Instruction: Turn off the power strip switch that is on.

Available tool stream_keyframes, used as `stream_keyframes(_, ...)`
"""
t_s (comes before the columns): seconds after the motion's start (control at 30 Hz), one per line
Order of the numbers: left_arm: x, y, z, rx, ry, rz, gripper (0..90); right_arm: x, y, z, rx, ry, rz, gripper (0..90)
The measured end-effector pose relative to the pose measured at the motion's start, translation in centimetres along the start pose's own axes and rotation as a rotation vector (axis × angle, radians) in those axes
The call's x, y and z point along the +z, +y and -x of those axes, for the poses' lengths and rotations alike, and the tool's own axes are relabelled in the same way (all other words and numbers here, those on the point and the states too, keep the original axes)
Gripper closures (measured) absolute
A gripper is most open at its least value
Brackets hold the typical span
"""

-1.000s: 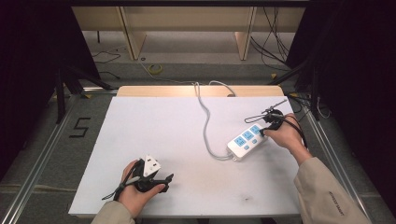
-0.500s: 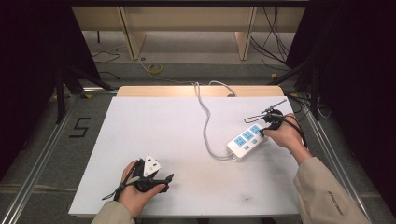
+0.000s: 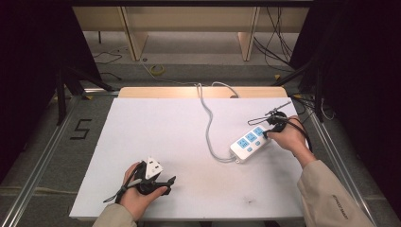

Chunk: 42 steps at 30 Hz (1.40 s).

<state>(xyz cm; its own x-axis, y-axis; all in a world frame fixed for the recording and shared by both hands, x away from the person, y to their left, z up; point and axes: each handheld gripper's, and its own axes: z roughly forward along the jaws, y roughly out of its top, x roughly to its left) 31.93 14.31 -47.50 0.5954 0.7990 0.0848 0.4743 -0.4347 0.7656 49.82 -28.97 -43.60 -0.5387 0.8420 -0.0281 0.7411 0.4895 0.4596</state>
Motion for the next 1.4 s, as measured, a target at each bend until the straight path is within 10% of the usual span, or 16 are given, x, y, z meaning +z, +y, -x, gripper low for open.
stream_keyframes(1.4,-0.05,-0.01,-0.13,-0.001,0.003,-0.005,23.2,-0.88,-0.43,-0.44,-0.005,0.017,0.059,90.0)
